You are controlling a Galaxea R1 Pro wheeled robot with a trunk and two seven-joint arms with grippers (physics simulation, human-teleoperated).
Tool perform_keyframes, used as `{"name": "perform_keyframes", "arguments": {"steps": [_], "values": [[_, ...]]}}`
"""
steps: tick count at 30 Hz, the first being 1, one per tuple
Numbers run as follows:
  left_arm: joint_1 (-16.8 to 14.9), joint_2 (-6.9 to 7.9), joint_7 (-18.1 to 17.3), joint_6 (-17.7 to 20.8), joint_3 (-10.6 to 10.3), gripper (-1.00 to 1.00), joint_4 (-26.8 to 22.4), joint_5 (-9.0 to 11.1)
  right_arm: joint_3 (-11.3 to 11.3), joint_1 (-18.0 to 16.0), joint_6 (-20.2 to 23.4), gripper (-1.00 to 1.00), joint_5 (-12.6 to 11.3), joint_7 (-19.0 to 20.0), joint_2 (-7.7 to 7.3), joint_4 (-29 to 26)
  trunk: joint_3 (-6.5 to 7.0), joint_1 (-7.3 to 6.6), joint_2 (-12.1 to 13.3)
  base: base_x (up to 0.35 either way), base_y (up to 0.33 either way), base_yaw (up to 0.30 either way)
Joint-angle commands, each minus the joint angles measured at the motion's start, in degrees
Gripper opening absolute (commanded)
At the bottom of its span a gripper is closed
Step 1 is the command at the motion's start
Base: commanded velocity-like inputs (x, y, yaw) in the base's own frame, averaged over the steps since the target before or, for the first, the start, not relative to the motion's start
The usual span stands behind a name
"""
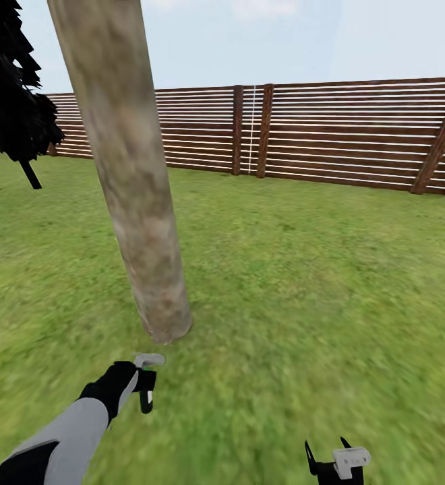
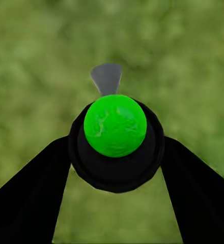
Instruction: In the garden, pick up the pesticide atomizer on the floor and spray pesticide onto both trees until each tree trunk is fully covered.
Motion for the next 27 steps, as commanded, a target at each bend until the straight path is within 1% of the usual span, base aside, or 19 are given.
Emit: {"name": "perform_keyframes", "arguments": {"steps": [1, 3, 5, 7, 8, 9, 13, 15, 17, 18, 20, 21, 22, 23, 25, 26, 27], "values": [[0.0, 1.14, -0.1, 0.6, 0.2, -1.0, -0.8, 0.6, 0.0, 0.0, 0.0, 1.0, 0.0, 0.0, 0.0, 0.0, 0.0, 0.0, 0.0, -0.13, 0.111, 0.0], [0.1, 3.49, -0.2, 2.0, 0.5, -1.0, -2.5, 0.7, 0.0, 0.0, 0.0, 1.0, 0.0, 0.0, 0.0, 0.0, 0.0, 0.0, 0.0, -0.204, 0.183, -0.071], [0.1, 3.87, -0.2, 2.3, 0.3, -1.0, -2.9, 0.7, 0.0, 0.0, 0.0, 1.0, 0.0, 0.0, 0.0, 0.0, 0.0, 0.0, 0.0, -0.136, 0.124, -0.239], [0.1, 3.44, -0.2, 2.3, 0.1, -1.0, -3.1, 0.6, 0.0, 0.0, 0.0, 1.0, 0.0, 0.0, 0.0, 0.0, 0.0, 0.0, 0.0, -0.036, 0.033, -0.196], [0.0, 2.9, -0.2, 2.3, 0.1, -1.0, -3.3, 0.6, 0.0, 0.0, 0.0, 1.0, 0.0, 0.0, 0.0, 0.0, 0.0, 0.0, 0.0, -0.006, 0.006, -0.037], [0.0, 2.13, -0.2, 2.3, 0.1, -1.0, -3.7, 0.6, 0.0, 0.0, 0.0, 1.0, 0.0, 0.0, 0.0, 0.0, 0.0, 0.0, 0.0, -0.003, 0.002, -0.015], [-0.3, -1.96, 0.1, 2.4, 0.0, -1.0, -4.5, 0.5, 0.0, 0.0, 0.0, 1.0, 0.0, 0.0, 0.0, 0.0, 0.0, 0.0, 0.0, 0.0, 0.0, -0.003], [-0.6, -1.85, 0.1, 2.4, -0.1, -1.0, -4.7, 0.4, 0.0, 0.0, 0.0, 1.0, 0.0, 0.0, 0.0, 0.0, 0.0, 0.0, 0.0, 0.0, 0.0, 0.0], [-0.6, -1.47, 0.1, 2.6, -0.1, -1.0, -6.6, 0.3, 0.0, 0.0, 0.0, 1.0, 0.0, 0.0, 0.0, 0.1, 0.0, 0.0, 0.0, -0.085, 0.037, 0.0], [-0.4, -0.49, 0.0, 4.1, -0.1, -1.0, -9.0, 0.3, 0.0, 0.0, 0.0, 1.0, 0.0, 0.0, 0.0, 0.1, 0.0, 0.0, 0.0, -0.237, 0.128, 0.0], [-0.1, 1.36, -0.2, 6.8, -0.1, -1.0, -11.7, 0.6, 0.0, 0.0, 0.0, 1.0, 0.0, 0.0, 0.0, 0.1, 0.0, 0.0, 0.0, -0.266, 0.146, 0.0], [-0.1, 2.03, -0.2, 7.5, -0.1, -1.0, -12.7, 0.6, 0.0, 0.0, 0.0, 1.0, 0.0, 0.0, 0.0, 0.1, 0.0, 0.0, 0.0, -0.278, 0.154, 0.0], [-0.1, 2.33, -0.2, 7.8, -0.2, -1.0, -13.3, 0.6, 0.0, 0.0, 0.0, 1.0, 0.0, 0.0, 0.0, 0.1, 0.0, 0.0, 0.0, -0.281, 0.155, 0.0], [0.0, 2.34, -0.2, 8.1, -0.2, -1.0, -13.6, 0.6, 0.0, 0.0, 0.0, 1.0, 0.0, 0.0, 0.0, 0.1, 0.0, 0.0, 0.0, -0.177, 0.095, 0.0], [-0.1, 1.61, -0.2, 8.2, -0.2, -1.0, -13.9, 0.5, 0.0, 0.0, 0.0, 1.0, 0.0, 0.0, 0.0, 0.1, 0.0, 0.0, 0.0, -0.055, 0.029, 0.0], [-0.2, 0.79, -0.2, 8.2, -0.3, -1.0, -14.0, 0.5, 0.0, 0.0, 0.0, 1.0, 0.0, 0.0, 0.0, 0.1, 0.0, 0.0, 0.0, -0.019, 0.01, 0.0], [-0.3, -0.48, -0.1, 8.2, -1.1, -1.0, -14.0, 0.5, 0.0, 0.0, 0.0, 1.0, 0.0, 0.0, 0.0, 0.1, 0.0, 0.0, 0.0, -0.01, 0.005, 0.0]]}}
